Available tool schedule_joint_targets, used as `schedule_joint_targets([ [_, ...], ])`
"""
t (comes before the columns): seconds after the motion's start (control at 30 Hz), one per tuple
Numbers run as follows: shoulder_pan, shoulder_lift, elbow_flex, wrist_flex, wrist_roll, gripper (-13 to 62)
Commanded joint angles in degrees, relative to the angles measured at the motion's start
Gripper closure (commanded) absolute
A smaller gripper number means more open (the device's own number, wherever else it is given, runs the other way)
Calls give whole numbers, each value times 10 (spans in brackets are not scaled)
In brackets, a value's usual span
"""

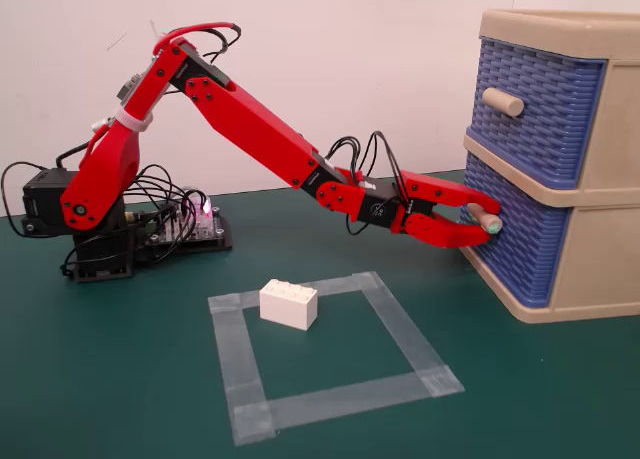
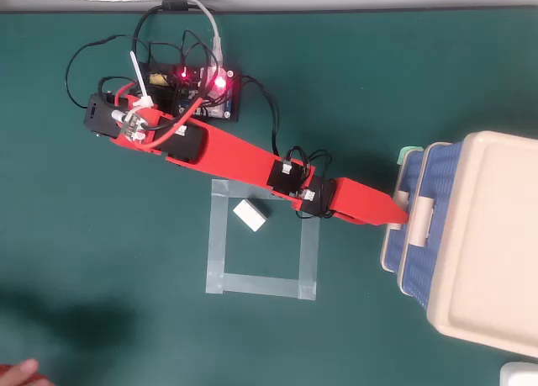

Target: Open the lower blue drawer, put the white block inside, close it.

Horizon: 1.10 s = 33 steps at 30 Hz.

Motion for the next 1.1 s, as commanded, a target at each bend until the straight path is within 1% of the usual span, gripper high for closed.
schedule_joint_targets([
  [0.0, -27, 51, -2, -4, 21, 573],
  [0.07, -26, 97, 62, -4, 35, 573],
  [0.2, -21, 236, 270, -4, 72, 574],
  [0.27, -15, 294, 348, -4, 76, 574],
  [0.33, -5, 338, 404, -5, 76, 574],
  [0.4, 0, 355, 431, -3, 77, 571],
  [0.43, 3, 360, 440, -2, 77, 556],
  [0.47, 8, 371, 446, -2, 77, 463],
  [0.53, 12, 388, 451, 0, 74, 237],
  [0.57, 11, 402, 454, 0, 72, 163],
  [0.6, 11, 432, 462, 4, 72, 149],
  [0.67, 11, 501, 483, 44, 67, 151],
  [0.73, 13, 585, 487, 160, 41, 152],
  [0.8, 19, 671, 448, 371, -40, 153],
  [0.87, 43, 714, 378, 577, -156, 154],
  [0.9, 62, 717, 323, 692, -243, 154],
  [0.97, 92, 698, 243, 832, -372, 155],
  [1.07, 134, 650, 171, 935, -599, 156],
])
